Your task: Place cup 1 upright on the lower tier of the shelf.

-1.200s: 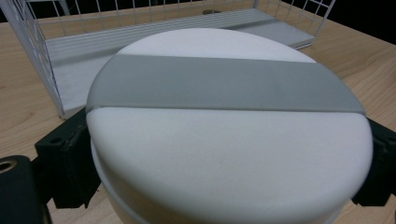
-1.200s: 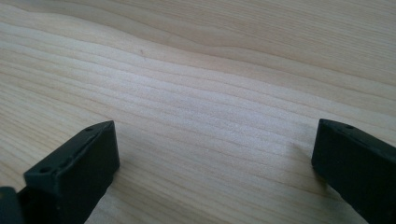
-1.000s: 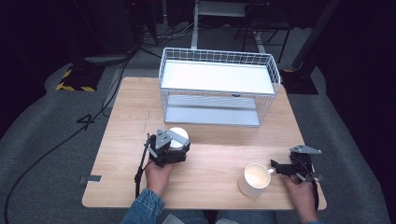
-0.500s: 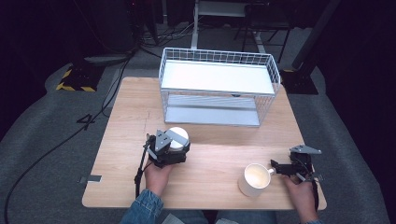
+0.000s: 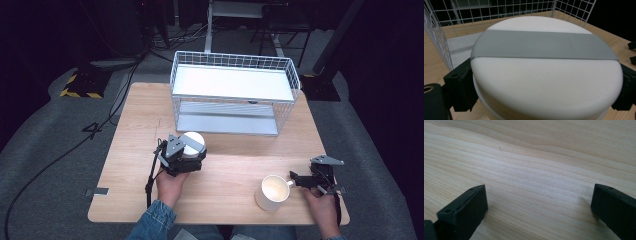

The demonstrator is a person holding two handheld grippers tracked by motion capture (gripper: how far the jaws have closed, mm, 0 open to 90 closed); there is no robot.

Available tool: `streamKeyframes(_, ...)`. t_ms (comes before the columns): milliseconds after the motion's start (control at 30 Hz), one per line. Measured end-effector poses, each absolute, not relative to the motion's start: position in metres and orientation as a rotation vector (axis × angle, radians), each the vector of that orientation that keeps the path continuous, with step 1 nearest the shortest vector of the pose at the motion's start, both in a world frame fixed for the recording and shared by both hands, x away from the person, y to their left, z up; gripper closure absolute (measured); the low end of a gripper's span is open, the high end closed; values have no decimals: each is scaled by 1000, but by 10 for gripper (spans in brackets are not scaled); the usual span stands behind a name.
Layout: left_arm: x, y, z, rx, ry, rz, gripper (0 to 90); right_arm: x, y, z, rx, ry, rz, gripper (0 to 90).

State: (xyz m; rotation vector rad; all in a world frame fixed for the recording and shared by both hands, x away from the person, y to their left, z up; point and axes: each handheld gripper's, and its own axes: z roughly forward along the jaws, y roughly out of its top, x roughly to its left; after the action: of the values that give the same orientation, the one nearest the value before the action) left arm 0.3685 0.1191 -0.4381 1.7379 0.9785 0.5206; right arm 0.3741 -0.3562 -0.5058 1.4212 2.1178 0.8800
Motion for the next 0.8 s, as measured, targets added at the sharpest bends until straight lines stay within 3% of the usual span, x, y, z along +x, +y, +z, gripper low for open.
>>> streamKeyframes(800, 408, 74, -413, 1730, 956, 528, 68, 374, -356, -506, 1428, 2114, 879, 8)
